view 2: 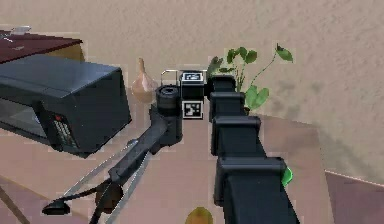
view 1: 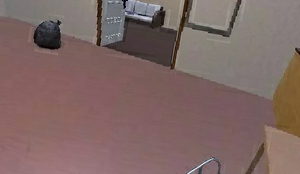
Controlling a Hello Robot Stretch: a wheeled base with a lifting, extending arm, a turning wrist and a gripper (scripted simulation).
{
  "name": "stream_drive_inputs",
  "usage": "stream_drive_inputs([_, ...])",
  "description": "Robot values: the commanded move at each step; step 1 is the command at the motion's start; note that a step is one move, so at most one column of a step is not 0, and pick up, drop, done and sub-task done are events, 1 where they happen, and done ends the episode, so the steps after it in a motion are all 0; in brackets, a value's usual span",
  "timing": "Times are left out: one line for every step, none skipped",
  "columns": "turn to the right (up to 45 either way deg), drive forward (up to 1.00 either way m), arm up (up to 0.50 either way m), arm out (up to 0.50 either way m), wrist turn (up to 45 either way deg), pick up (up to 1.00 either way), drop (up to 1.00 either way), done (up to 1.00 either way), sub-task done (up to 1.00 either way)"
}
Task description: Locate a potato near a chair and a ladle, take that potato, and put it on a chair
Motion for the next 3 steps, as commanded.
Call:
stream_drive_inputs([0.0,0.00,0.00,-0.18,0.0,0.00,0.00,0.00,0.00])
stream_drive_inputs([-21.0,0.00,0.00,0.00,0.0,0.00,0.00,0.00,0.00])
stream_drive_inputs([-3.0,0.00,0.00,0.00,0.0,0.00,0.00,0.00,0.00])
